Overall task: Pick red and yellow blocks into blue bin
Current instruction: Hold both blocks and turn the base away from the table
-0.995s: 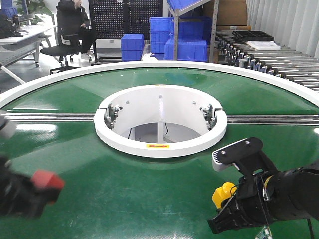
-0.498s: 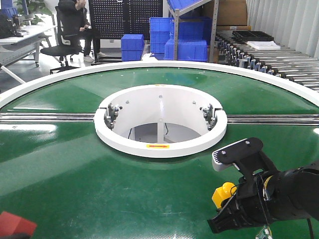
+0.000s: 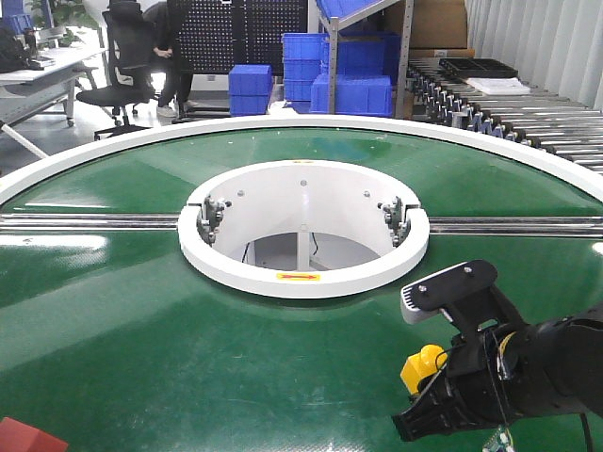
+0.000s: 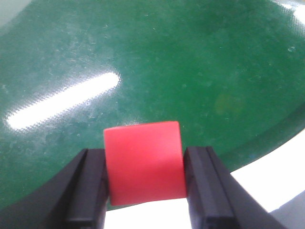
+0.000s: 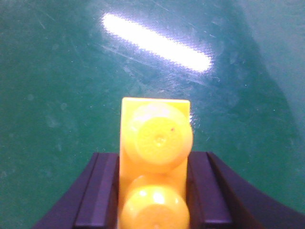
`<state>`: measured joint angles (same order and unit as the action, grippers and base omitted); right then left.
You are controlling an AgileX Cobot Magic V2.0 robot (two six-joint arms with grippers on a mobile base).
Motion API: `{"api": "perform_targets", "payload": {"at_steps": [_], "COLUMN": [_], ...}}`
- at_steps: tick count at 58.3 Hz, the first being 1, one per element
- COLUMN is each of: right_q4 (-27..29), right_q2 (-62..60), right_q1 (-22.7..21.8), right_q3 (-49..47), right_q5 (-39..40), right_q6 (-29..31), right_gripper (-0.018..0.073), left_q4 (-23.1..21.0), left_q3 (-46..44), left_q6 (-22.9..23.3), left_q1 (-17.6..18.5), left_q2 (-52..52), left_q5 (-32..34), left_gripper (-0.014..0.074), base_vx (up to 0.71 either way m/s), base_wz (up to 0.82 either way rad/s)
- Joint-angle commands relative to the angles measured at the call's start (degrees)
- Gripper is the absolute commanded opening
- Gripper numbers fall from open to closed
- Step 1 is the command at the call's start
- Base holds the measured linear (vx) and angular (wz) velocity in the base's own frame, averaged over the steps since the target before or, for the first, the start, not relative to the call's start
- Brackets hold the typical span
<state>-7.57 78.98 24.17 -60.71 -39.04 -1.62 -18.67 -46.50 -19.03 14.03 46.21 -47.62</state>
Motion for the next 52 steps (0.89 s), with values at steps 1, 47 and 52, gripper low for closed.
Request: {"api": "perform_targets", "payload": {"at_steps": [1,47,52], "right_q4": [-0.70,-0.70,-0.70], "right_q2": [-1.86,-1.86,-1.86], "right_q1": [-0.09,-0.09,-0.09], "right_q3": [-1.55,-1.55,-1.55], "right_q5": [3.35,3.35,3.35], "right_q6": [0.21,0.21,0.21], "right_gripper": [0.0225,0.0225,0.0225], "left_q4": [-1.59,-1.59,-1.59], "left_q3": [-1.38,-1.38,-1.38], "left_q6": [-0.01,-0.01,-0.01], "left_q1": [0.25,0.25,0.25], "left_q2": [-0.47,-0.47,-0.47], "left_q5": [3.17,3.17,3.17], "left_gripper": [0.0288,0.0288,0.0288], "base_vx": [0.00,-0.01,-0.09], "base_wz": [0.00,0.02,0.23]}}
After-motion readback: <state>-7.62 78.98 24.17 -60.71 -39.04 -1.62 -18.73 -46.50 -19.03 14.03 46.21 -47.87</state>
